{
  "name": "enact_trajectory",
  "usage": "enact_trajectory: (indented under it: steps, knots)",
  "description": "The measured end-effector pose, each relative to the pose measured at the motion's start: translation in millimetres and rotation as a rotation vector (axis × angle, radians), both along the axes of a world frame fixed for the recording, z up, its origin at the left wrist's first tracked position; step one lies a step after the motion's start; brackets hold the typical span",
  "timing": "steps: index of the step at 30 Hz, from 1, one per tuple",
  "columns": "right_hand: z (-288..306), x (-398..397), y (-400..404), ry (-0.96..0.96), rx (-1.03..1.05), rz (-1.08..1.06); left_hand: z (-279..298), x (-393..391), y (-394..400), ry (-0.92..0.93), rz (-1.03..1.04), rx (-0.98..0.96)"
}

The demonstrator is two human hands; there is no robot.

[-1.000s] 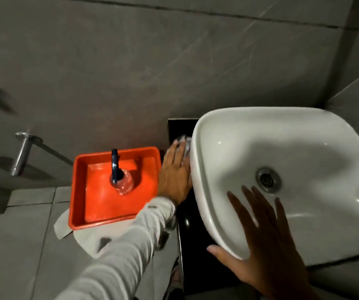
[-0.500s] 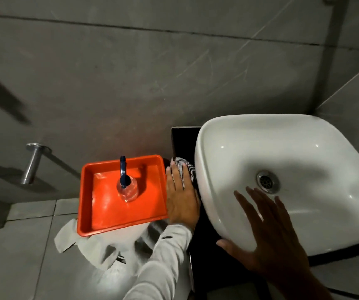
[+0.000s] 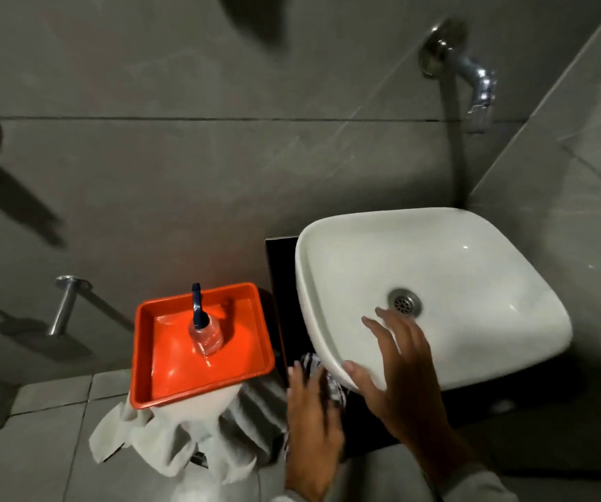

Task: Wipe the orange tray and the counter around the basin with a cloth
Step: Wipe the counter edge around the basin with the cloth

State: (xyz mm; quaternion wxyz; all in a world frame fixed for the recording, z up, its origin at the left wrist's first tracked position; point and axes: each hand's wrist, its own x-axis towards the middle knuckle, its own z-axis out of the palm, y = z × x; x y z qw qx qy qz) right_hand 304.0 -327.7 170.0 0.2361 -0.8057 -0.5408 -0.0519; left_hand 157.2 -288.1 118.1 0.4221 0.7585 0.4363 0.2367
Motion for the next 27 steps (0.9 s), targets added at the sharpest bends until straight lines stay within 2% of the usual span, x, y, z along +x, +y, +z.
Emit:
enact_trajectory:
  steps: [2, 4, 5, 7, 9, 10, 11, 12, 13, 14, 16, 20, 23, 27]
  knots:
    - [-14.1, -27.8, -27.2, 0.051, 0.241, 0.003, 17.8, -19.2, 28.8, -0.147, 0.086, 0.006]
    - [-37.1, -72.0, -47.0, 0.068, 0.328, 0.063, 45.9, -21.8, 59.3, -0.186, 0.029, 0.231]
    - [-54.0, -89.0, -53.6, 0.071, 0.285, 0.056, 58.7, -15.4, 72.4, -0.149, -0.076, 0.372]
    - [-65.0, -101.8, -17.4, 0.014, 0.108, 0.057, 77.3, 10.5, 90.3, -0.044, -0.353, 0.653]
    - [-57.3, -96.6, 30.6, 0.193, -0.100, -0.176, 87.4, 40.2, 100.2, 0.074, -0.578, 0.795]
    - [-57.8, -90.4, 45.9, 0.204, -0.182, -0.283, 87.5, 52.8, 102.5, 0.142, -0.664, 0.822]
    - [-67.4, -89.7, 43.9, 0.193, -0.265, -0.236, 84.3, 64.0, 102.3, 0.207, -0.740, 0.834]
    - [-84.6, -91.1, 32.3, 0.079, -0.288, -0.178, 78.7, 71.7, 100.7, 0.269, -0.806, 0.840]
    - [-91.7, -96.9, 19.9, 0.048, -0.303, -0.094, 73.3, 71.9, 103.1, 0.330, -0.852, 0.844]
    - [-101.9, -95.4, 0.8, 0.066, -0.330, -0.031, 66.9, 75.8, 102.0, 0.370, -0.897, 0.844]
    - [-113.4, -85.3, -31.9, 0.076, -0.329, -0.047, 60.7, 76.7, 102.7, 0.395, -0.927, 0.846]
    - [-123.7, -25.9, -82.5, 0.027, -0.272, -0.294, 59.5, 72.7, 103.1, 0.452, -0.949, 0.861]
    - [-117.1, 48.6, -100.2, 0.082, -0.274, -0.568, 62.2, 74.5, 102.5, 0.465, -0.949, 0.848]
    - [-109.7, 162.4, -106.5, 0.188, -0.191, -0.823, 62.8, 79.7, 106.2, 0.458, -0.971, 0.819]
